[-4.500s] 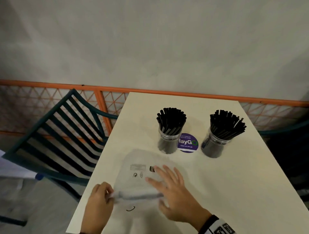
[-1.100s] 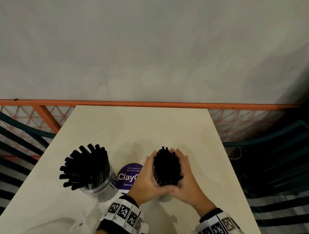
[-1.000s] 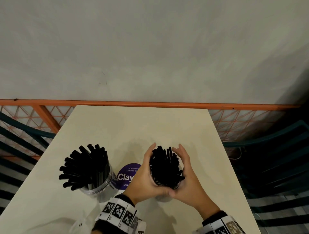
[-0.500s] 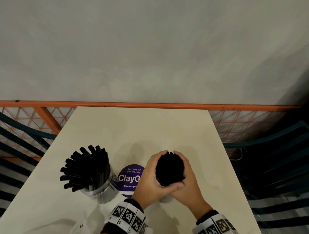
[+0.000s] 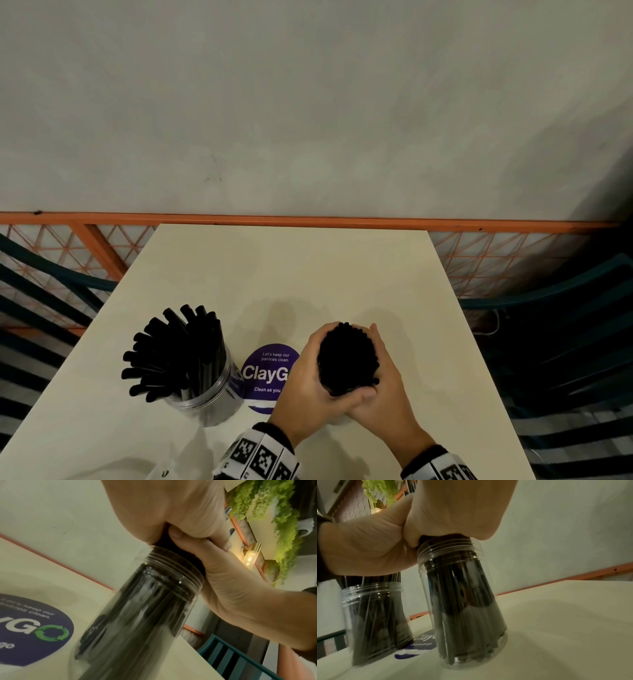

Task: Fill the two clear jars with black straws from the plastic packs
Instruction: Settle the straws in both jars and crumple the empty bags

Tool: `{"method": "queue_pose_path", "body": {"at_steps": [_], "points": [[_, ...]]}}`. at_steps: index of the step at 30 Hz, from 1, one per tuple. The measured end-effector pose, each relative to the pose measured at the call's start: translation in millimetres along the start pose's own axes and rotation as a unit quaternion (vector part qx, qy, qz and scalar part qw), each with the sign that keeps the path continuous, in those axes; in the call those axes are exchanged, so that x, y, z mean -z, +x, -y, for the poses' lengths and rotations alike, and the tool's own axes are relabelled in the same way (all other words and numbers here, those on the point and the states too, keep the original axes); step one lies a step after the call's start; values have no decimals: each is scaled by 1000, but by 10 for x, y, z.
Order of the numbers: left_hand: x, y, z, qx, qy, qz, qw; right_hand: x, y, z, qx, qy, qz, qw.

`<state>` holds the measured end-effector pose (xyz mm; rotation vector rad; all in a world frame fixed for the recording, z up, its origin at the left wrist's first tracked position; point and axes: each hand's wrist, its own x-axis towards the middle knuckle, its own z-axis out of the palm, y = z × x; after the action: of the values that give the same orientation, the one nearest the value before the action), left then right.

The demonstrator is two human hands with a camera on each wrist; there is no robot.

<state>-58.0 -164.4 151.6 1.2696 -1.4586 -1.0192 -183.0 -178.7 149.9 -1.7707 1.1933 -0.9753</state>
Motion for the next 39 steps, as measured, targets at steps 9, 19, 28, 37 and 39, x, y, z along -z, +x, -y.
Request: {"method": "queue_pose_path", "body": {"at_steps": [9, 19, 28, 37, 39], "points": [[251, 6, 141, 28, 27, 13, 999, 73, -49, -219, -46, -30, -23, 998], [306, 70, 142, 69, 11, 119, 990, 109, -121, -219, -55, 52, -1, 997], [98, 123, -37, 12, -1, 33, 999, 53, 160, 120, -16, 25, 15, 999], [176, -34, 37, 58, 87, 64, 992, 54, -86, -243, -25, -12, -9, 1000], [280, -150, 32, 82, 73, 51, 993, 111, -233, -297, -58, 2, -14, 998]]}}
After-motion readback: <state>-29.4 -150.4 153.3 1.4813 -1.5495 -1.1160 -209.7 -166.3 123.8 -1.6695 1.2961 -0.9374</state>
